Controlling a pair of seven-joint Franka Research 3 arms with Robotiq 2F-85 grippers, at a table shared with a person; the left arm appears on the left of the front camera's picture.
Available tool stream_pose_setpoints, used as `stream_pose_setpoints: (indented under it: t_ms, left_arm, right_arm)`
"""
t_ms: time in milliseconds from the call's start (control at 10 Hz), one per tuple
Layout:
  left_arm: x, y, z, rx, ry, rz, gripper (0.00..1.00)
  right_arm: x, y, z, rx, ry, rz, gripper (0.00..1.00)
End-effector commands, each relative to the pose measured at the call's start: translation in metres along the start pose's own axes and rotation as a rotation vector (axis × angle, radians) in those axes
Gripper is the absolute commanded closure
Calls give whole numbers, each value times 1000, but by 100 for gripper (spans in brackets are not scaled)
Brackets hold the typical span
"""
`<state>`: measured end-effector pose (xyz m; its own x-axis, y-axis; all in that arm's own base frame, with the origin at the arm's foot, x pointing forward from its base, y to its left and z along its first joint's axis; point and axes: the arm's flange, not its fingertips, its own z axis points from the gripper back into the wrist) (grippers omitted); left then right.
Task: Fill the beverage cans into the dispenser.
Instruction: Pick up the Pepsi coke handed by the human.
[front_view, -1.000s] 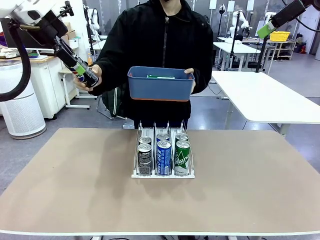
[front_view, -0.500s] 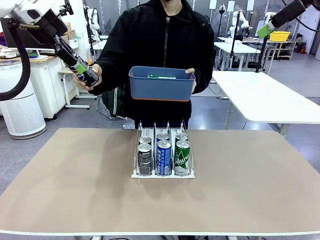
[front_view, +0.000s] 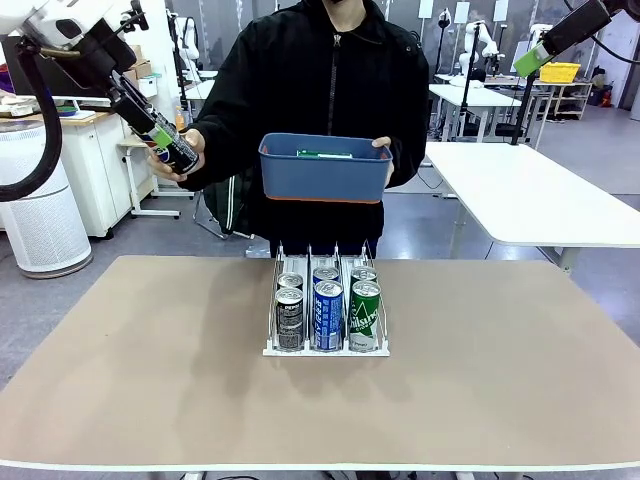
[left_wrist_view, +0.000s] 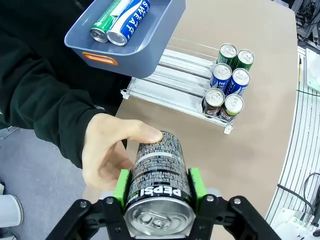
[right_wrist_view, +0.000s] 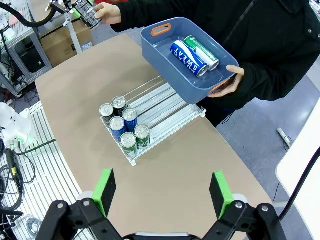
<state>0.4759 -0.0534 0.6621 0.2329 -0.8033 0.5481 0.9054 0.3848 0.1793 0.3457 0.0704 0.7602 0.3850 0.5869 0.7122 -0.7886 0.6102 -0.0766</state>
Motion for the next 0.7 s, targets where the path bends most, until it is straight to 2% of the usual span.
stream_pose_setpoints:
  t_ms: [0,600]
  left_arm:
    - [-1,1,1,3,-1,0,96]
    - [-1,1,1,3,-1,0,96]
  right_arm:
    - [-1,0,-1,0,3,1,0]
    - [-1,0,-1,0,3,1,0]
